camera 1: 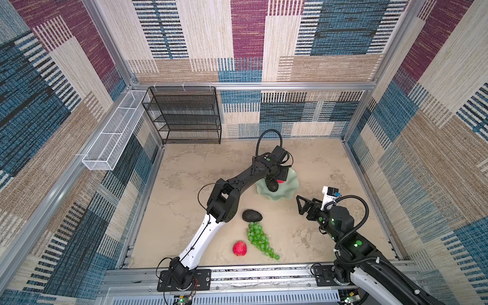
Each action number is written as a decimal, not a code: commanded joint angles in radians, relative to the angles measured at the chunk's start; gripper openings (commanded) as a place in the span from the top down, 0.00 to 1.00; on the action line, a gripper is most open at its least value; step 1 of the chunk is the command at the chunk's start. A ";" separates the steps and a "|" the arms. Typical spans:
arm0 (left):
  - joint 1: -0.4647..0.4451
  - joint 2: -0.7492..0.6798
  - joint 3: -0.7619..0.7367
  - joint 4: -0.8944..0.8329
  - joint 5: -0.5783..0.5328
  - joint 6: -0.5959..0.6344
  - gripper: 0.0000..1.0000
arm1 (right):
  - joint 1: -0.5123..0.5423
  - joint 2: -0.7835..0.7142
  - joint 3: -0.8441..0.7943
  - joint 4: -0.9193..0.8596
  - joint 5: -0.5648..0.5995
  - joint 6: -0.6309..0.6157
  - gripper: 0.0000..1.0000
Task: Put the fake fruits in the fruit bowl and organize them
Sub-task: 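Carry the apple into the bowl and release it with the left gripper, then grasp the second avocado with the right gripper while the left arm retracts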
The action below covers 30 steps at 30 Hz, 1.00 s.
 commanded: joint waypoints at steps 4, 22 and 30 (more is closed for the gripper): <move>0.009 -0.032 0.026 0.006 0.013 -0.043 0.32 | 0.000 0.042 0.054 0.014 0.009 -0.076 0.02; 0.238 -1.079 -1.275 0.672 -0.334 -0.073 0.26 | 0.337 0.686 0.368 0.057 -0.124 -0.436 0.09; 0.344 -1.499 -1.700 0.647 -0.414 -0.148 0.23 | 0.409 0.959 0.496 0.065 -0.155 -0.508 0.09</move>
